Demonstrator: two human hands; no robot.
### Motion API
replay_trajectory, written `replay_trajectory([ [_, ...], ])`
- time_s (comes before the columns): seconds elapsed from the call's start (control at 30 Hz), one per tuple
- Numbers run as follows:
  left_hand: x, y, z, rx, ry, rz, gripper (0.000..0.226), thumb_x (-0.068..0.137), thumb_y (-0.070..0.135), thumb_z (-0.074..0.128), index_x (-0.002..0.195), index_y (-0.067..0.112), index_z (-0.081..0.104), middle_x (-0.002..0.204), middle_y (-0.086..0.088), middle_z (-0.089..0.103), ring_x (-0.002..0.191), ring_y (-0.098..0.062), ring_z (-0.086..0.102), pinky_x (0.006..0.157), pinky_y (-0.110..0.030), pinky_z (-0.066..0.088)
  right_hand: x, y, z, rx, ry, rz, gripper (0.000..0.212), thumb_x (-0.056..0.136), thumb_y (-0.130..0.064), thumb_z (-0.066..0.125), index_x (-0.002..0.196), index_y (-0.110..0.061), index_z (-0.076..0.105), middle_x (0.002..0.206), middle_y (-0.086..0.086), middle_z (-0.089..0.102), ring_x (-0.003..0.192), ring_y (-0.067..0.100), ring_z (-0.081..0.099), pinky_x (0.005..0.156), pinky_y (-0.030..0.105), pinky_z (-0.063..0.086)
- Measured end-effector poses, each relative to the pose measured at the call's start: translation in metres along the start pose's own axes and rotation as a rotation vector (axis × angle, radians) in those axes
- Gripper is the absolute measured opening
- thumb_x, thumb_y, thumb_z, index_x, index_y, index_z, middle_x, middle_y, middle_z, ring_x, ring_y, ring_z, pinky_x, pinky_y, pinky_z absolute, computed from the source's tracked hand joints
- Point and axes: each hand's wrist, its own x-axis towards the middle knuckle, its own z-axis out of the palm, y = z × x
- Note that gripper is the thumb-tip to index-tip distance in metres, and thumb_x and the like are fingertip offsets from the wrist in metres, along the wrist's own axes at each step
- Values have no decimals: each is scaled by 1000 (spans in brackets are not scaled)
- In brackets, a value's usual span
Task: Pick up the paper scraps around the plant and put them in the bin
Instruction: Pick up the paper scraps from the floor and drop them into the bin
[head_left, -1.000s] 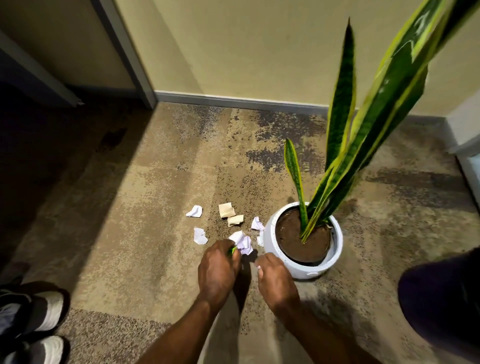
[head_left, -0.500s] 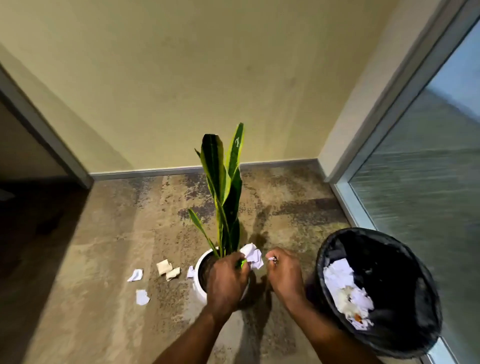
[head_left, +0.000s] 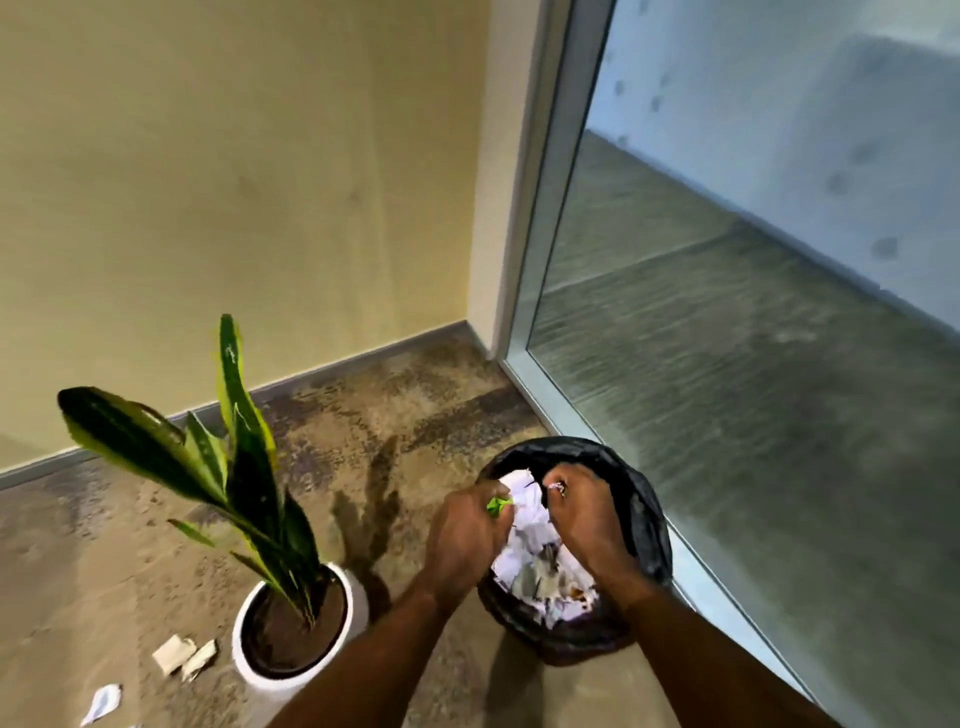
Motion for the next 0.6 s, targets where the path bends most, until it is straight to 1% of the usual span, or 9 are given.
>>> replay_trajectory([
  [0.07, 4, 5, 9, -18, -51, 32, 21, 84, 22, 71, 104, 17, 74, 98, -4, 76, 91, -14, 68, 80, -7, 40, 4, 11, -4, 7, -2, 11, 17, 80, 2, 55, 79, -8, 69, 87, 11, 69, 86, 29, 64, 79, 36, 48],
  [0.1, 6, 6, 13, -16, -75, 39, 22, 85, 23, 70, 106, 17, 74, 100, -4, 76, 93, -15, 68, 80, -7, 39, 5, 14, -6, 6, -3, 16, 16, 81, 1, 55, 80, -8, 69, 87, 11, 69, 87, 29, 63, 80, 35, 48],
  [0.17, 9, 7, 21, 2, -122, 35, 25, 89, 28, 67, 111, 19, 72, 104, -3, 75, 97, -18, 68, 80, -13, 39, 7, 21, -7, -22, -7, 26, 14, 82, -2, 55, 81, -7, 68, 88, 12, 67, 88, 30, 62, 78, 34, 45],
  [0.27, 15, 7, 29, 12, -146, 13, 32, 89, 27, 66, 120, 19, 69, 115, -2, 72, 107, -18, 66, 90, -18, 42, 8, 30, -6, -41, 3, 5, 12, 84, -4, 55, 84, -8, 66, 89, 13, 65, 86, 31, 62, 74, 33, 42],
  [0.37, 21, 9, 35, 0, -155, -29, 37, 87, 26, 69, 123, 16, 68, 119, -2, 71, 112, -17, 64, 95, -21, 42, 10, 37, -4, -19, 0, 19, 16, 83, -3, 56, 93, -9, 68, 95, 11, 66, 89, 27, 63, 74, 25, 40],
  [0.43, 23, 9, 39, -28, -169, -65, 45, 85, 29, 74, 126, 14, 66, 122, -1, 69, 114, -16, 63, 99, -23, 44, 12, 39, -1, -3, -30, 35, 23, 83, -1, 57, 101, -9, 68, 103, 10, 66, 95, 25, 63, 82, 25, 46],
  [0.47, 24, 8, 40, -55, -193, -79, 50, 83, 30, 76, 129, 14, 63, 125, -1, 68, 115, -15, 62, 100, -26, 45, 13, 39, 0, -4, -48, 35, 25, 84, -1, 58, 106, -9, 68, 107, 9, 65, 99, 25, 63, 87, 29, 49],
  [0.53, 24, 7, 44, -118, -249, -91, 60, 82, 30, 77, 136, 12, 56, 130, -1, 64, 119, -16, 60, 103, -30, 46, 15, 38, 5, -19, -61, 23, 30, 84, -1, 60, 113, -9, 66, 114, 9, 62, 105, 25, 61, 93, 35, 50],
  [0.6, 22, 6, 46, -113, -267, -60, 59, 87, 26, 72, 140, 10, 51, 134, -2, 61, 124, -17, 56, 107, -27, 41, 15, 36, 10, -37, -58, 6, 32, 84, -3, 60, 116, -8, 65, 117, 8, 61, 109, 25, 59, 95, 35, 48],
])
